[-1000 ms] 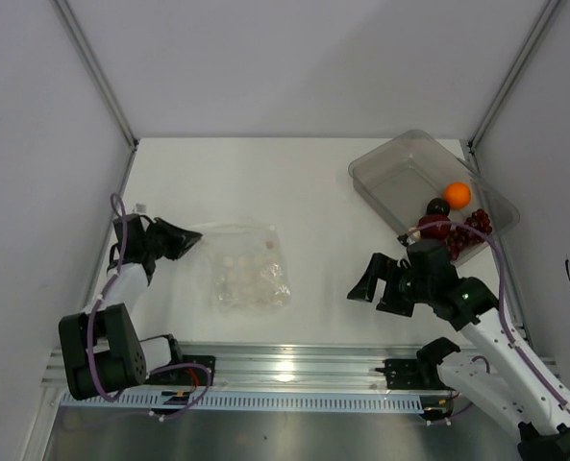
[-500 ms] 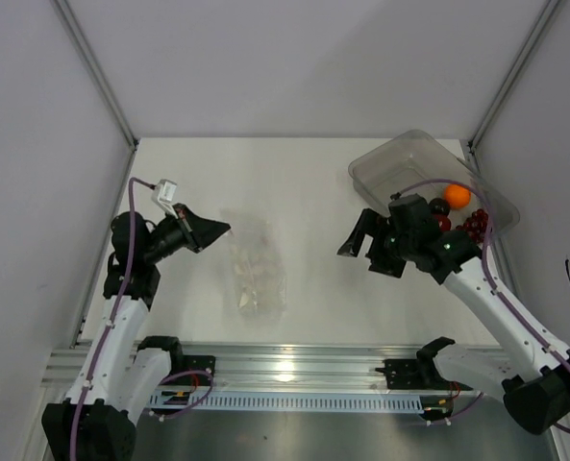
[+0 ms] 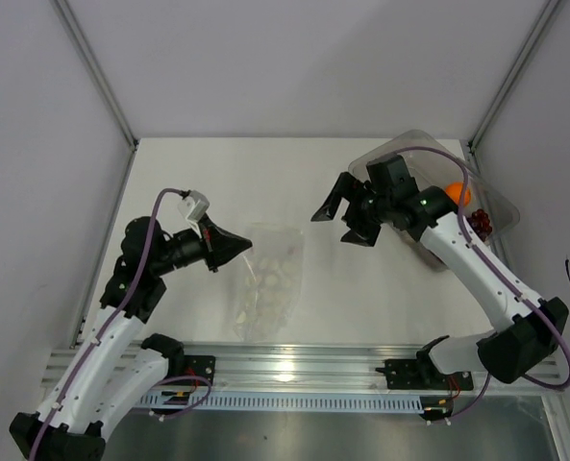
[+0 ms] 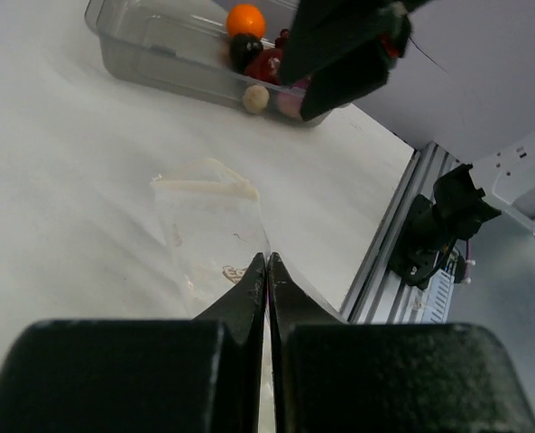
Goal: Place the food in the zip-top bag and seal the zipper
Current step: Pick up the zipper food storage bag at the center of the board, then open the zipper of the food storage bag.
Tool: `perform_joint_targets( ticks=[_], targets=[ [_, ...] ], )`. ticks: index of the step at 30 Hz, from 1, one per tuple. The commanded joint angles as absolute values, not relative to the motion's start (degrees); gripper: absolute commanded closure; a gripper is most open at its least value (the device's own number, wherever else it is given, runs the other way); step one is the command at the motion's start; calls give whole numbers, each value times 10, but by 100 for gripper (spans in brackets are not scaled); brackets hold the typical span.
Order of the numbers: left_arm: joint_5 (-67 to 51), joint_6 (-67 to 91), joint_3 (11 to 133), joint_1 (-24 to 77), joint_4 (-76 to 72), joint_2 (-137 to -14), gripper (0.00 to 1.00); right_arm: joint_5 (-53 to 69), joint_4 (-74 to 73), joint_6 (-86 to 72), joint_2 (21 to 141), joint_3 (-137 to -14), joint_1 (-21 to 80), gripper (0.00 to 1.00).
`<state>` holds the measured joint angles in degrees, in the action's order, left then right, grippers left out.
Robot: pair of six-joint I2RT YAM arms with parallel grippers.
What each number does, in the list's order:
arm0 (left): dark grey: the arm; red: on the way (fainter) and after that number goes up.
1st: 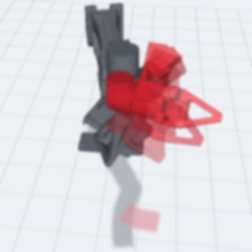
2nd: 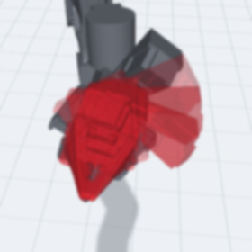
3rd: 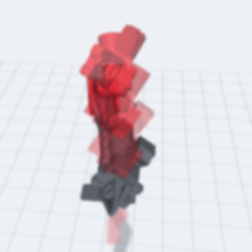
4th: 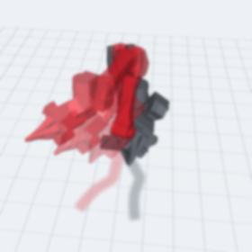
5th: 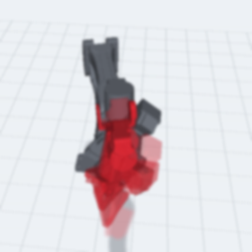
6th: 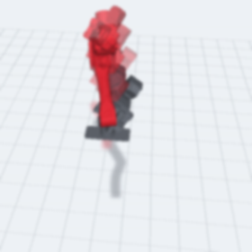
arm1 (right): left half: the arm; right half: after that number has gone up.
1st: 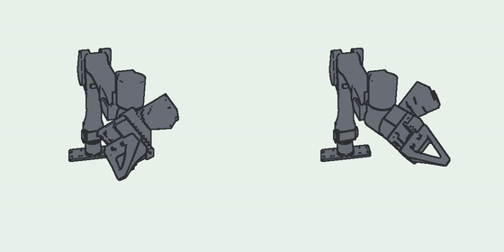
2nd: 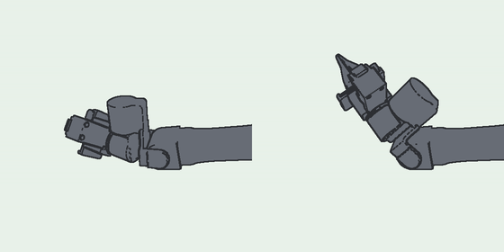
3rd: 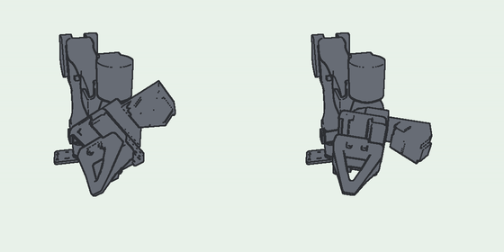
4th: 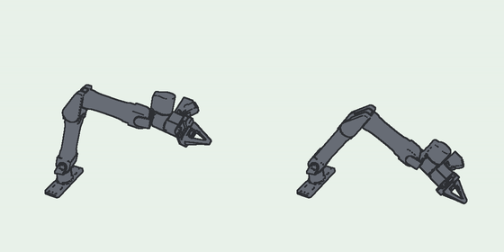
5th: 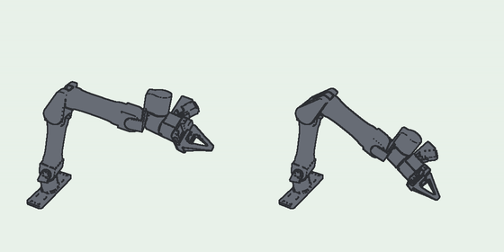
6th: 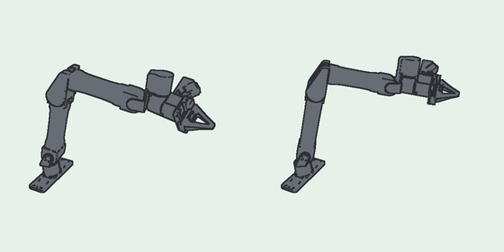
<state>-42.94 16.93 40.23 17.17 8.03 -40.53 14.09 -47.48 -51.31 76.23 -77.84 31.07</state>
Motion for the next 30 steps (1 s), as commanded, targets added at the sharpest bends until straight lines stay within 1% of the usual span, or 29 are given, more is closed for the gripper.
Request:
perform_joint_targets(
  ticks=[1,3,9,13,14,19,23,30],
  targets=[
    [-409,105,440,200,100,-388,99,181,-493,-534,805,-837,307,1],
    [-404,102,443,217,102,-383,99,216,-505,-535,830,-852,301,1],
    [-400,101,426,247,95,-373,99,254,-526,-546,909,-903,299,2],
    [-386,100,424,264,93,-374,99,287,-524,-562,939,-908,308,7],
    [-380,98,427,270,95,-375,100,287,-524,-562,941,-905,313,9],
    [-369,92,432,278,101,-379,99,270,-494,-586,912,-846,330,11],
    [-369,94,430,279,98,-384,99,268,-471,-596,885,-808,320,10],
    [-368,90,426,280,99,-383,99,265,-483,-579,866,-788,308,9]
  ],
)
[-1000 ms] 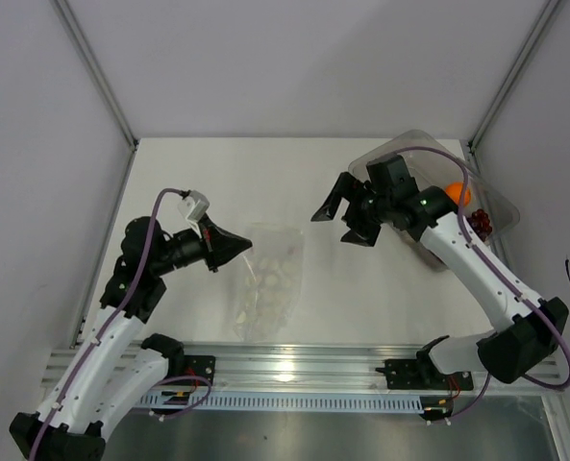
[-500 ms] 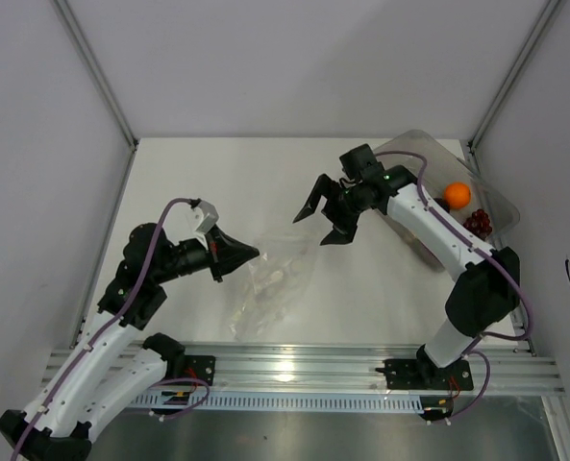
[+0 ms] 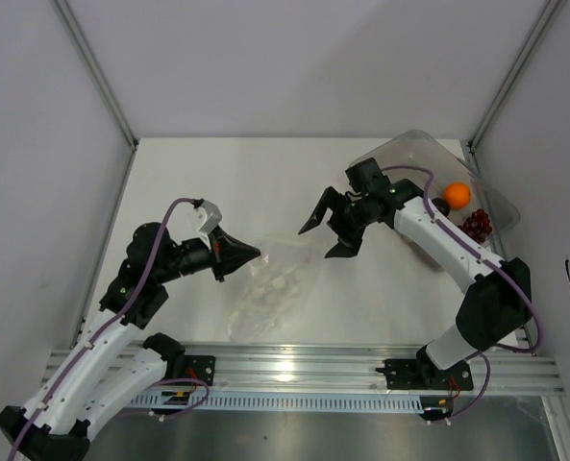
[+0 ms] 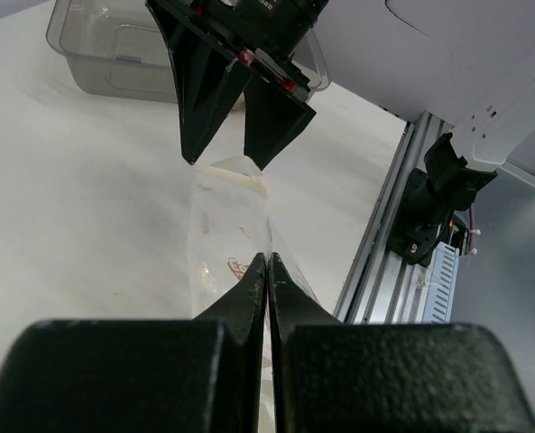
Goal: Place the food in the zip-top bag and seal the zipper
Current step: Open the zipper of the food storage bag.
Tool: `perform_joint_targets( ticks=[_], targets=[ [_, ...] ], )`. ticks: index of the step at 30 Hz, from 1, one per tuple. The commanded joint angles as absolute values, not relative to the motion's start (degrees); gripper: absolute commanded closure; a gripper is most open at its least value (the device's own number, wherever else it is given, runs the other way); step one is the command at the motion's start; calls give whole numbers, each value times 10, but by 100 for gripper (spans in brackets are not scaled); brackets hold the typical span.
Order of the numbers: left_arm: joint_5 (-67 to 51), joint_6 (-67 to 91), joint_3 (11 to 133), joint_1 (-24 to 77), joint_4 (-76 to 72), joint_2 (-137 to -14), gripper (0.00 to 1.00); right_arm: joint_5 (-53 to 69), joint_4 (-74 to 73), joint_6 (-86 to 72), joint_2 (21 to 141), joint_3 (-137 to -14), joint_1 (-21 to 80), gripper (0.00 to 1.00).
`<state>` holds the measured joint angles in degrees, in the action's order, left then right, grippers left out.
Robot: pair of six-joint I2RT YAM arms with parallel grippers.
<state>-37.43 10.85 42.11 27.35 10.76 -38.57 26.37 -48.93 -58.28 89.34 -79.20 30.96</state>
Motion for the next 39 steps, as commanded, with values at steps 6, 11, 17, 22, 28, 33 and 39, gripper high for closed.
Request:
perform_joint_targets(
  ticks=[6,11,17,22,28,33,39],
  targets=[
    [-372,91,425,280,98,-388,99,259,-509,-560,860,-812,289,6],
    [-368,91,429,280,97,-388,100,277,-509,-560,846,-803,286,7],
    [-377,100,428,280,88,-385,100,303,-503,-562,866,-804,298,9],
    [-376,100,432,280,95,-383,99,319,-493,-570,882,-805,325,10],
    [-381,103,439,281,93,-384,99,324,-486,-578,885,-798,348,13],
    [-387,106,443,284,91,-386,99,352,-433,-599,882,-769,356,35],
    [-398,106,447,286,104,-382,100,344,-406,-606,877,-762,358,72]
  ],
)
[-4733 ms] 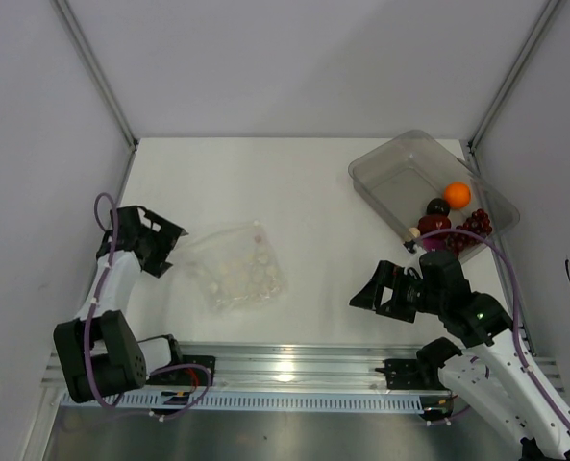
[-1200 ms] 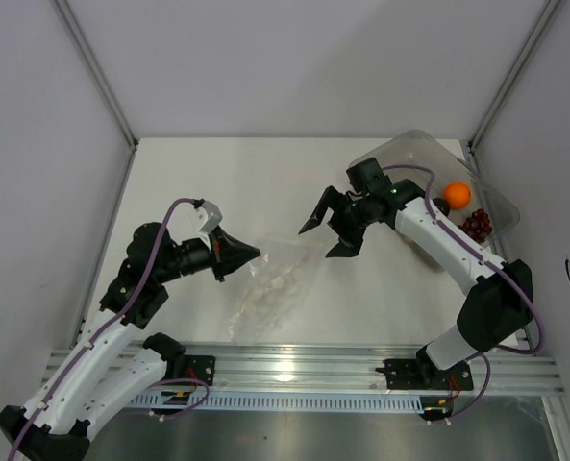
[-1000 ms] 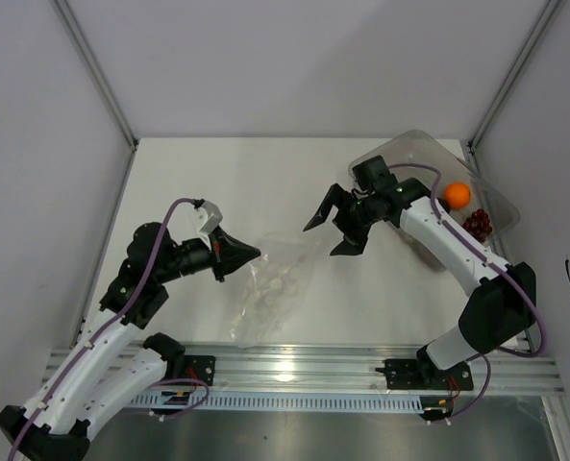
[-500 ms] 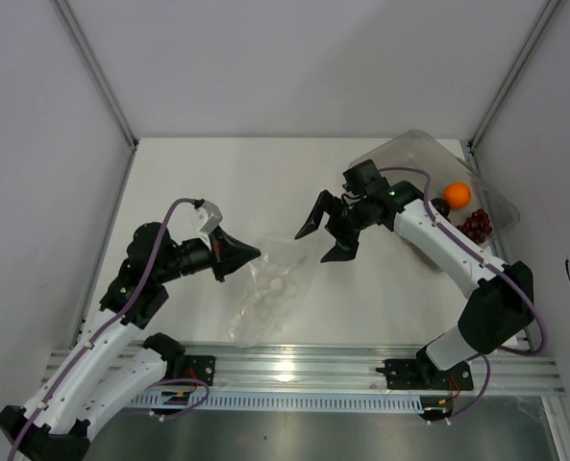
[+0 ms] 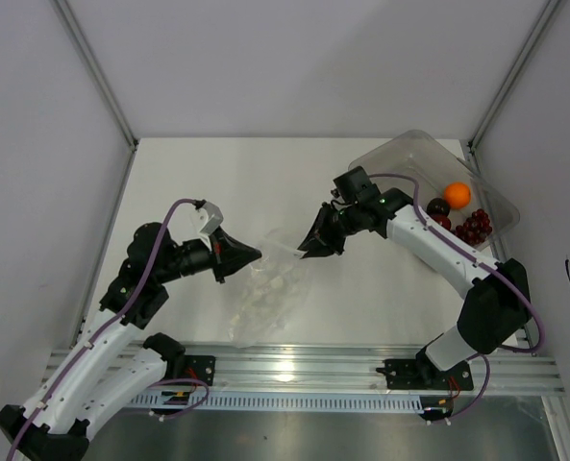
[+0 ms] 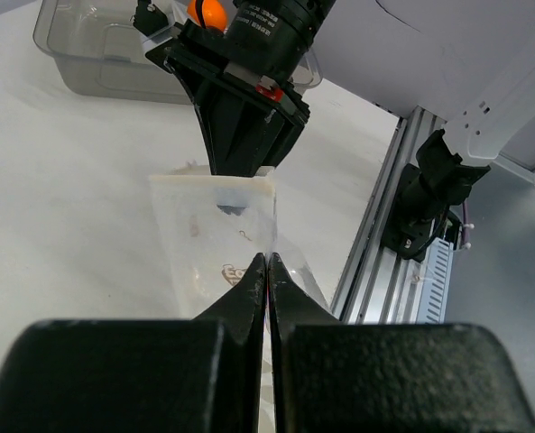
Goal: Place the food in the zip-top bag and seal the zipper
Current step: Open the zipper of the food storage bag.
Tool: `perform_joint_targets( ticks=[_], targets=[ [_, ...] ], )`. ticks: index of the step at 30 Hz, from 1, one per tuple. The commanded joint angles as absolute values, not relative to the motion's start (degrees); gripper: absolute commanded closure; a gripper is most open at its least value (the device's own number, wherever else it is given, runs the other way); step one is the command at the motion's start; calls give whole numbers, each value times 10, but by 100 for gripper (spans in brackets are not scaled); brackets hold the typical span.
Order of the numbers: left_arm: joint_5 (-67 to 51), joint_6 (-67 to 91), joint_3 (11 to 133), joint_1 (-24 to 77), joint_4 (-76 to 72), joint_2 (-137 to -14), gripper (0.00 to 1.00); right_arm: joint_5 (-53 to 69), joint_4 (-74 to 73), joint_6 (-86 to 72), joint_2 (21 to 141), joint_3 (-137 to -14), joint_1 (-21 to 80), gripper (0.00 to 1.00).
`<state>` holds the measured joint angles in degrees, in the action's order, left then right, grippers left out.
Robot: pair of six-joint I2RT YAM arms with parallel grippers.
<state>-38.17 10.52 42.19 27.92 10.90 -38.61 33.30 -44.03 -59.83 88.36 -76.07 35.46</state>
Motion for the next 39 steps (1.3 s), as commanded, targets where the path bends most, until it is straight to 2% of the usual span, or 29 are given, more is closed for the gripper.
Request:
perform_joint_targets(
  ticks=[1,4,5,6,7,8,9,10,14,19,24,33,39],
  targets=[
    [-400,106,448,287,105,-381,99,345,-401,-606,875,-760,358,84],
    [-407,105,448,287,116,-377,99,345,-389,-600,875,-757,358,100],
    [-408,105,449,287,119,-375,99,343,-385,-589,875,-758,358,100],
    [-407,105,450,287,125,-371,94,336,-385,-581,875,-760,358,100],
    [-404,105,448,287,128,-367,71,319,-387,-570,875,-768,359,100],
    [-401,105,448,287,130,-361,60,311,-388,-557,874,-772,359,100],
    [-391,107,447,287,132,-355,54,301,-391,-525,871,-775,357,100],
    [-385,109,446,287,134,-341,43,289,-398,-510,870,-780,358,100],
    [-348,130,459,287,148,-314,31,263,-404,-433,860,-785,358,100],
    [-281,173,506,287,199,-328,25,169,-429,-336,825,-783,377,100],
    [-245,224,576,287,264,-403,28,137,-403,-309,782,-754,400,100],
    [-265,282,620,287,224,-481,29,108,-373,-244,708,-743,415,100],
    [-265,303,599,318,211,-505,32,101,-344,-239,694,-671,415,100]
  ],
)
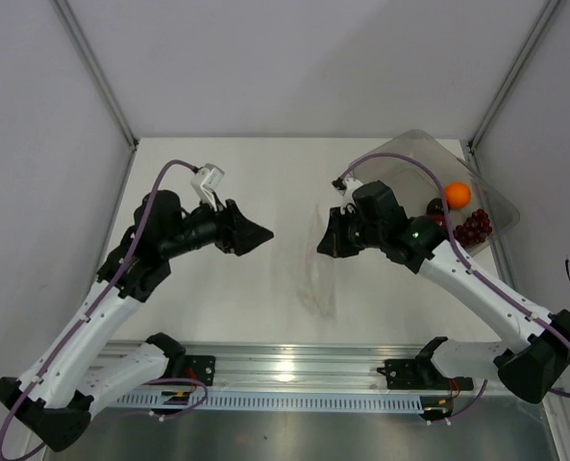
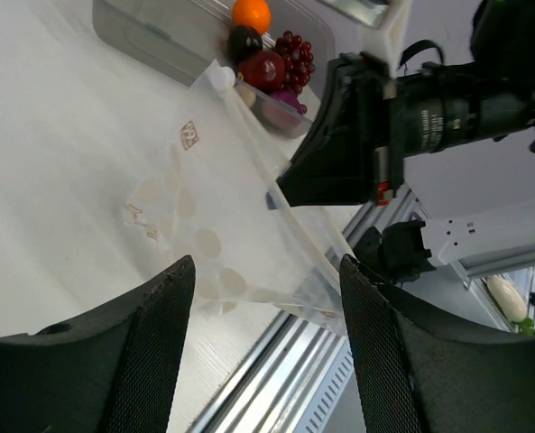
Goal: Place the food in the zip-top bag and seal the zipper
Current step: Open the zipper of the food storage bag.
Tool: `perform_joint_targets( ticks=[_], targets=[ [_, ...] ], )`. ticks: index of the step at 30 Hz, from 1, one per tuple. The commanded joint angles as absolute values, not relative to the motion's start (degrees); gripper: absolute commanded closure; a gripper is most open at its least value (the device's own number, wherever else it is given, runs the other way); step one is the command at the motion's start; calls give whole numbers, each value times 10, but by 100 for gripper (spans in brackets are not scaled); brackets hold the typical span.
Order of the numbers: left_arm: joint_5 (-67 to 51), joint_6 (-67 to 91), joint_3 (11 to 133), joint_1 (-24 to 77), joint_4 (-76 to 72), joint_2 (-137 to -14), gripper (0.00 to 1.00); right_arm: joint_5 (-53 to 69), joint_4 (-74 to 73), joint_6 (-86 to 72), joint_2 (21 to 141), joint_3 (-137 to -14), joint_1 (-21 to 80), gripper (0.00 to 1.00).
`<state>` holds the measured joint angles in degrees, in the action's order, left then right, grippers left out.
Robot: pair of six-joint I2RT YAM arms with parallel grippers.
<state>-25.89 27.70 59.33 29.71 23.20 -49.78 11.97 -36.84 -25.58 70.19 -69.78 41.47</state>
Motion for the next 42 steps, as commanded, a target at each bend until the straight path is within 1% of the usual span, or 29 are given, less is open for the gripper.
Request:
perform_joint_targets(
  ticks=[1,6,11,17,32,42],
  targets=[
    [-261,305,599,326,214,-515,33,100,-338,-243,691,-663,415,100],
    [-222,308,611,386,223,-546,32,101,-323,-258,678,-642,415,100],
    [-145,286,655,443,271,-597,32,98,-326,-270,664,-648,415,100],
    [-80,275,678,479,301,-629,32,96,-334,-272,650,-662,414,100],
    [-96,292,701,519,280,-688,34,93,-338,-274,657,-670,415,100],
    [-83,294,720,526,297,-725,35,85,-352,-280,668,-683,417,100]
  ],
)
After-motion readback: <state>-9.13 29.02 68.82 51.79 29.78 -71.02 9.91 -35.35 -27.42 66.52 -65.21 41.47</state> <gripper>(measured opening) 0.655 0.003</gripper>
